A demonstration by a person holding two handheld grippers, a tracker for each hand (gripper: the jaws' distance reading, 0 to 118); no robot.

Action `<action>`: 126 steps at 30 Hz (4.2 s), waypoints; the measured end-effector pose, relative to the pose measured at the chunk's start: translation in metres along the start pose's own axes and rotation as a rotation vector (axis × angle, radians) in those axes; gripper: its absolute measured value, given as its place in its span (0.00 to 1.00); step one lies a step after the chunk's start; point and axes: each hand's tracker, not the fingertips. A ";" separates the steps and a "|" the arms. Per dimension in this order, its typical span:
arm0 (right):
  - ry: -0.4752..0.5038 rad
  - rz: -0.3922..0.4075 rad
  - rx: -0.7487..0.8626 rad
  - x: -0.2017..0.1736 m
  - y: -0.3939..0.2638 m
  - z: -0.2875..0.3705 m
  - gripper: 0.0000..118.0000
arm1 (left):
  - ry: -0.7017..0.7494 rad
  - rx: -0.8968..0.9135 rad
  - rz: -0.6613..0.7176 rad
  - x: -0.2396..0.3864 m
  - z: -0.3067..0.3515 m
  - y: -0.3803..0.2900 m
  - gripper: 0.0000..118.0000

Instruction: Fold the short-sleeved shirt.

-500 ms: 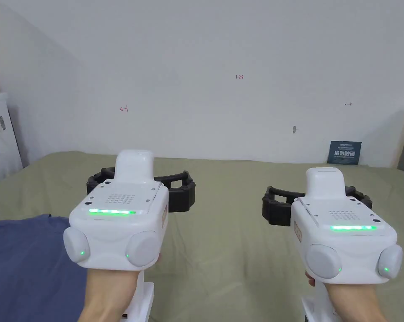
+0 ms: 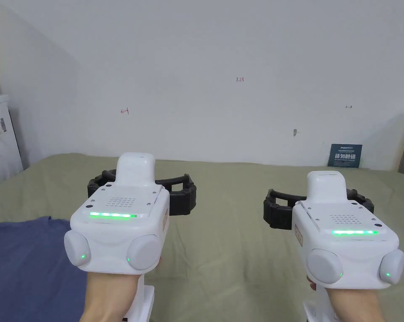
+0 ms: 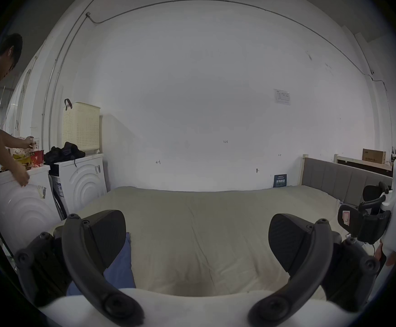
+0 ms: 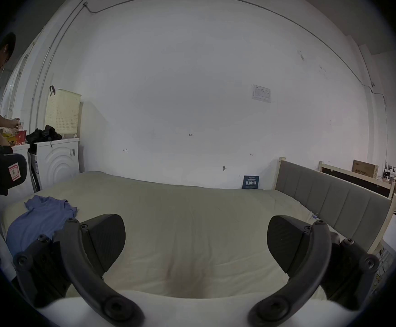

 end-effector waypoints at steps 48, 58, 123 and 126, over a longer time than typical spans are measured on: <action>-0.001 0.006 -0.011 -0.004 -0.008 0.001 1.00 | 0.011 -0.006 -0.006 -0.005 0.001 -0.005 1.00; 0.003 0.002 -0.015 -0.005 -0.010 0.000 1.00 | 0.011 -0.007 -0.008 -0.006 0.001 -0.005 1.00; 0.002 -0.008 0.018 -0.002 -0.010 0.002 1.00 | 0.004 -0.012 -0.006 -0.008 0.004 -0.007 1.00; -0.008 -0.010 0.007 -0.003 -0.009 0.003 0.86 | 0.016 -0.017 -0.016 -0.009 0.004 -0.008 1.00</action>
